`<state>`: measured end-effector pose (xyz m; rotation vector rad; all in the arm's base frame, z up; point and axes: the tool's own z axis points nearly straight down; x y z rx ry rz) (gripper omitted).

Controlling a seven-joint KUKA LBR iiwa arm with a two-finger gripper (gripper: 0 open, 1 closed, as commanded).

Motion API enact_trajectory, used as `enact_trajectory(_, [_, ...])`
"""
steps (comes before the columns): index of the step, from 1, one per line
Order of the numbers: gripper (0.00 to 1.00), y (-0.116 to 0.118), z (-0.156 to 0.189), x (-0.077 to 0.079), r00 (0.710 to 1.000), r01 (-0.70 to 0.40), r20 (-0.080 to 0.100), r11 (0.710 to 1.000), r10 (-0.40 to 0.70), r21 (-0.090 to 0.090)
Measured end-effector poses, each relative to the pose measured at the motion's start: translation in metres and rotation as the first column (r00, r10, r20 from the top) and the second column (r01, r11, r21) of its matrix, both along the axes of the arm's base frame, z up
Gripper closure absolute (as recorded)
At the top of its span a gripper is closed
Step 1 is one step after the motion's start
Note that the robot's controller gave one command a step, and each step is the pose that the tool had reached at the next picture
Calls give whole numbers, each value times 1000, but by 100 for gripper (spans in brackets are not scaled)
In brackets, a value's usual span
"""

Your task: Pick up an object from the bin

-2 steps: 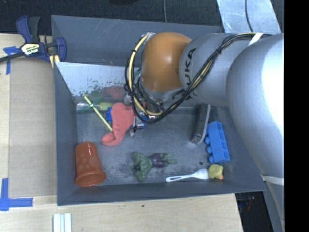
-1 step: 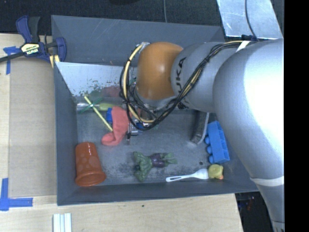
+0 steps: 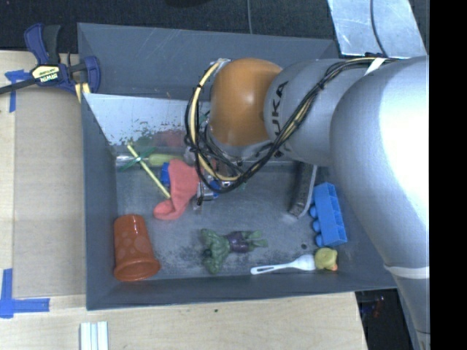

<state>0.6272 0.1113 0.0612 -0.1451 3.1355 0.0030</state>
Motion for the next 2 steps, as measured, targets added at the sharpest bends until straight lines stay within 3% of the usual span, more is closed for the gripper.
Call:
enact_trajectory(1, [0, -10, 10, -14, 955, -298, -5, 955, 298, 2])
enact_trajectory(2, [100, 0, 5, 3, 1000, -21, 10, 1000, 21, 2])
